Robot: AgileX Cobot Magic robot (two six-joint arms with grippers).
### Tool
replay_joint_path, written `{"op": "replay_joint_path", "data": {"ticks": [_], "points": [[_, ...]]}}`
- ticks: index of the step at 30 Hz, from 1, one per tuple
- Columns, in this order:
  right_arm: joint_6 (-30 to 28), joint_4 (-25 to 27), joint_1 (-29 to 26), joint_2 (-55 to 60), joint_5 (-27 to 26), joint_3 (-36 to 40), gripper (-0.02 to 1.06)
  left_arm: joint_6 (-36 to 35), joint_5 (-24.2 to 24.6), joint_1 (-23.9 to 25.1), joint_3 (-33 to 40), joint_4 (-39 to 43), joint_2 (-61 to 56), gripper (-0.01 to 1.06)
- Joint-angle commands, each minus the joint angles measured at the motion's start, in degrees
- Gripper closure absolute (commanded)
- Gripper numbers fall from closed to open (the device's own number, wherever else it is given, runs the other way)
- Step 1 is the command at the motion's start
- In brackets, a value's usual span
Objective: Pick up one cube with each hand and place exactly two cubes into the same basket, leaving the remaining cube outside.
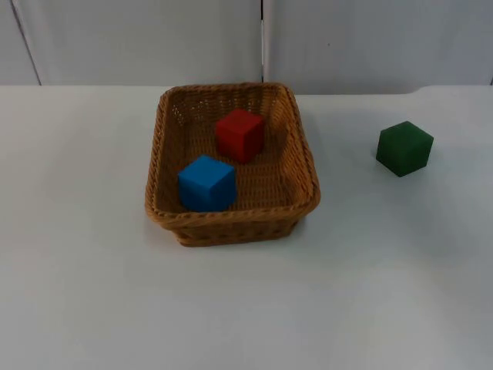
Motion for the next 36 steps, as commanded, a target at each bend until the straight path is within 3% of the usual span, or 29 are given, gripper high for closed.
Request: {"op": "replay_joint_path", "data": {"ticks": [1,8,17,24,36], "points": [[0.1,0.2,0.1,-2.0,1.9,-0.1,0.31,-1.0,2.4,0.1,-0.1,-0.3,-1.9,0.28],[0.1,0.2,0.1,-6.1,1.4,4.2,0.31,-2.5,5.0,0.1,0.3,0.4,-4.4,0.28],[0.1,0.2,0.1,-20.3,-14.8,31.4,0.31,-3.2,4.7,0.1,5.1,0.7,-9.2,0.28],[0.1,0.2,0.1,-29.9,-23.0,49.0,0.31,-3.4,3.3,0.1,9.3,0.9,-12.0,0.28],[0.1,0.2,0.1,-46.3,-29.8,69.8,0.31,-3.4,1.1,0.1,17.4,0.9,-19.9,0.28]]}}
